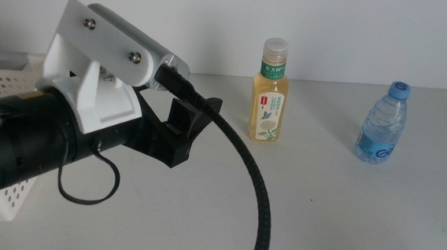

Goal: Use arms to grab the bottles and put them into the dustbin to the left of the table.

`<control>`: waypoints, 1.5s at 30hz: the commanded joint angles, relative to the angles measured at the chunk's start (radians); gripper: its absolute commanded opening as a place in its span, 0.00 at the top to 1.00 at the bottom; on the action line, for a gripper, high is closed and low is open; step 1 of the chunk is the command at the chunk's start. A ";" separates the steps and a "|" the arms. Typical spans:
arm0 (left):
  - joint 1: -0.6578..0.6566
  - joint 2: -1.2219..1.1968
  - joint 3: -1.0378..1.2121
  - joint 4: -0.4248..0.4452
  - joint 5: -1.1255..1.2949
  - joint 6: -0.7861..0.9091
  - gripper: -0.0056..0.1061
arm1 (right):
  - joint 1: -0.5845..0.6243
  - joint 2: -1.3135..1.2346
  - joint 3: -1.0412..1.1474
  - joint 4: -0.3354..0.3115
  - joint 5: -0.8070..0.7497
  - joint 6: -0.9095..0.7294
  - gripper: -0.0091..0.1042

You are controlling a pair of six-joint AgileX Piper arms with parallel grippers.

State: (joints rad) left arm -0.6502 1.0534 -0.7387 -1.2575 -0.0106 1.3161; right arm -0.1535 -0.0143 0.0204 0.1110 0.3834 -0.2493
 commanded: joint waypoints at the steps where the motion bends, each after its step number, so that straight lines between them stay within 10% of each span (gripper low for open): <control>1: -0.007 -0.017 -0.029 0.132 -0.005 -0.183 0.14 | -0.003 -0.021 -0.001 -0.005 -0.065 -0.008 0.09; 9: -0.007 -0.011 -0.031 1.219 0.011 -1.316 0.14 | -0.003 -0.021 -0.001 -0.005 -0.065 -0.008 0.09; 12: -0.007 -0.007 -0.031 1.396 0.011 -1.544 0.14 | -0.003 -0.021 -0.001 -0.005 -0.065 -0.008 0.09; 45: -0.004 0.434 -0.059 1.334 -0.395 -1.579 0.13 | -0.003 -0.021 -0.001 -0.005 -0.065 -0.008 0.09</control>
State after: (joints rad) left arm -0.6502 1.5077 -0.7544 0.1120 -0.3023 -0.2496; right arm -0.1535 -0.0143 0.0204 0.1110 0.3834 -0.2493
